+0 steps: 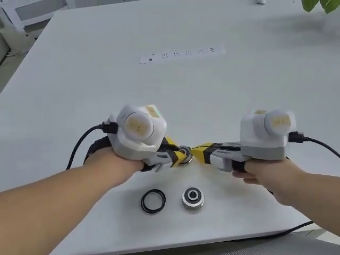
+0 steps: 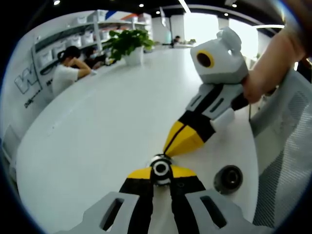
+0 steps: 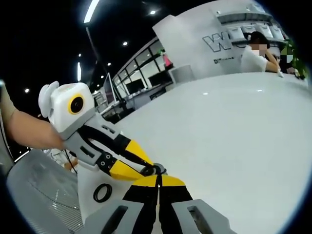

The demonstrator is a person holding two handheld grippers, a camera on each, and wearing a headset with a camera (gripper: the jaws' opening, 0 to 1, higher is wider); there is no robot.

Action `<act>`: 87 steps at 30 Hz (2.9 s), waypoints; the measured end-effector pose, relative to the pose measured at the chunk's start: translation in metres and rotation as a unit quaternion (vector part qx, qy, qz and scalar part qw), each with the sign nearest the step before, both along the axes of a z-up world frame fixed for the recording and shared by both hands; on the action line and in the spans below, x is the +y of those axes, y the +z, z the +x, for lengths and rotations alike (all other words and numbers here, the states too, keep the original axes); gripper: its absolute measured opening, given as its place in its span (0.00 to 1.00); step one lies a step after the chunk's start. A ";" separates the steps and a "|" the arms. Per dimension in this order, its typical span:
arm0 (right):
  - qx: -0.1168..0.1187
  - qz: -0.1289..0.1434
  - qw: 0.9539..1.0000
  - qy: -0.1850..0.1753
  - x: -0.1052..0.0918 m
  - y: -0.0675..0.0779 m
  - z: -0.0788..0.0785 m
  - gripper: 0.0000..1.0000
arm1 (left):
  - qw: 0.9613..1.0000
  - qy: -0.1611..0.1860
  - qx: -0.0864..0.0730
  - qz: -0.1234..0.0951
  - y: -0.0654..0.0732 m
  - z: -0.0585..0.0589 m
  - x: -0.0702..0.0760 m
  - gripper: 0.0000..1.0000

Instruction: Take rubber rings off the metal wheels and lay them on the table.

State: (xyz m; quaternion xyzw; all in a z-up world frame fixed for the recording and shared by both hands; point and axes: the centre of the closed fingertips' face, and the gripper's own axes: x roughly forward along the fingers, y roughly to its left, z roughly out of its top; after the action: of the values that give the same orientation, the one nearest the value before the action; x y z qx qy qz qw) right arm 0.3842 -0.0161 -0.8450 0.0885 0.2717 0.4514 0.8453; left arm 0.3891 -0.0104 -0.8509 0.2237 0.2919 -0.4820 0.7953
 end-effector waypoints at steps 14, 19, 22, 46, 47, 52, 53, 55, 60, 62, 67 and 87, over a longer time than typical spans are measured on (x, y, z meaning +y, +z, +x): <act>-0.006 0.003 1.000 0.025 0.010 0.003 -0.009 0.00 | 1.000 -0.002 0.000 0.004 0.000 -0.001 0.000 0.12; -0.002 0.003 1.000 0.029 0.008 -0.001 -0.010 0.00 | 1.000 0.002 0.000 0.003 0.001 -0.001 0.001 0.12; -0.001 0.005 0.999 0.031 0.008 0.000 -0.010 0.00 | 1.000 0.004 0.001 0.001 0.001 -0.002 0.001 0.12; 0.014 0.016 0.999 0.030 0.008 0.011 -0.017 0.00 | 1.000 0.002 0.004 0.007 0.000 -0.001 0.000 0.13; 0.014 0.015 0.999 0.031 0.008 0.011 -0.018 0.00 | 1.000 0.001 0.004 0.008 0.000 -0.001 0.000 0.13; 0.016 0.011 0.999 0.029 0.006 0.010 -0.017 0.00 | 1.000 0.002 0.010 0.007 0.001 -0.004 -0.001 0.14; 0.017 0.009 0.999 0.027 0.005 0.009 -0.017 0.00 | 1.000 0.002 0.010 0.005 0.001 -0.004 -0.001 0.16; 0.019 0.007 1.000 0.024 0.003 0.009 -0.016 0.00 | 1.000 0.003 0.010 0.003 0.003 -0.004 0.000 0.17; 0.023 0.004 1.000 0.018 0.002 0.007 -0.015 0.00 | 1.000 0.016 0.016 -0.022 0.014 -0.003 0.003 0.20; 0.022 0.002 1.000 0.019 0.002 0.008 -0.016 0.00 | 0.999 0.016 0.017 -0.030 0.019 -0.004 0.004 0.22; 0.022 0.000 0.999 0.023 0.005 0.010 -0.017 0.00 | 0.999 0.012 0.019 -0.043 0.030 -0.011 0.011 0.30; 0.015 0.003 0.999 0.034 0.013 0.027 -0.023 0.00 | 0.996 0.003 0.016 -0.088 0.066 -0.046 0.036 0.55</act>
State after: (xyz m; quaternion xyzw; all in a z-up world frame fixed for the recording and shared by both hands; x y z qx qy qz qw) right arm 0.3611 -0.0033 -0.8176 0.0882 0.2857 0.4796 0.8250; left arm 0.3435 0.0259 -0.7848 0.1445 0.2615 -0.5073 0.8083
